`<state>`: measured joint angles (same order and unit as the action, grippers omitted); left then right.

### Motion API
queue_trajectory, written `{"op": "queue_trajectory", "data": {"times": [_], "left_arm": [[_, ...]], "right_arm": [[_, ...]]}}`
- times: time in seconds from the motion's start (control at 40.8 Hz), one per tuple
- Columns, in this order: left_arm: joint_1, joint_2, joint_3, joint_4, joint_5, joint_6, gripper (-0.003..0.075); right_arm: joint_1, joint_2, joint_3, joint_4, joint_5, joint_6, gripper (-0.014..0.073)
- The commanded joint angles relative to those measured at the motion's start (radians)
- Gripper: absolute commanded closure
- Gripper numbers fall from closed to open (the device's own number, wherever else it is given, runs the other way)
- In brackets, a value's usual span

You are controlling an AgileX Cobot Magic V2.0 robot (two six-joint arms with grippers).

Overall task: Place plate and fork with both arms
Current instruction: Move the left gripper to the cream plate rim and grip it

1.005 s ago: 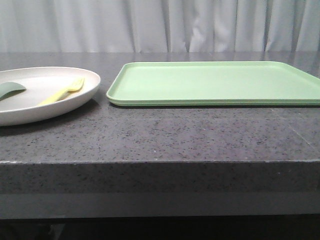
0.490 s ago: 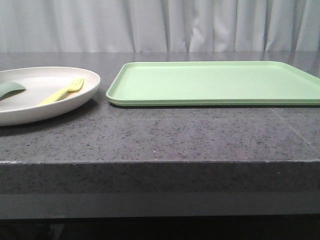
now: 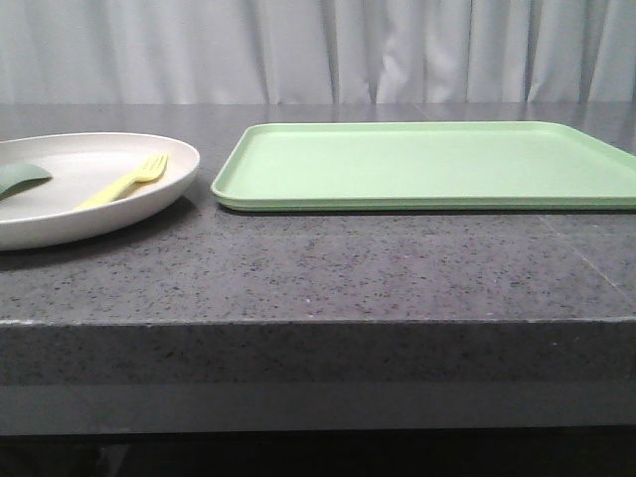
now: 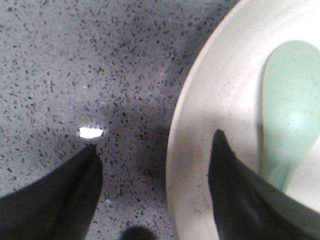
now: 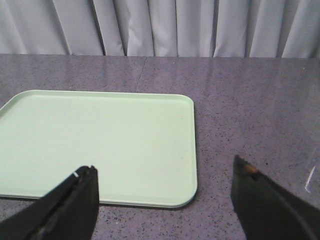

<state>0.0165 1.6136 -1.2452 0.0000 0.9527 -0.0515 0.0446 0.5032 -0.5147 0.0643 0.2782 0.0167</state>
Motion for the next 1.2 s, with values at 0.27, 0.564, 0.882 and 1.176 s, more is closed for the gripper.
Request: {"op": "queue_trajectory", "data": {"times": [0.27,0.564,0.882,1.176], "left_arm": [[-0.002,-0.004,-0.031,-0.038,-0.029,-0.007,0.0322],[-0.002,-0.004,-0.031,-0.038,-0.043,-0.005,0.055],[0.001,-0.006,-0.031,-0.038,-0.046,-0.001,0.0738],[0.085,-0.077,-0.031,-0.238,-0.095,0.061,0.0738]], "right_arm": [[0.0,0.011,-0.039,-0.008,-0.085,-0.008,0.0022],[0.0,0.011,-0.039,-0.008,-0.085,-0.008,0.0022],[0.0,0.011,-0.039,-0.008,-0.085,-0.008,0.0022],[0.0,0.011,-0.039,-0.008,-0.085,-0.008,0.0022]]}}
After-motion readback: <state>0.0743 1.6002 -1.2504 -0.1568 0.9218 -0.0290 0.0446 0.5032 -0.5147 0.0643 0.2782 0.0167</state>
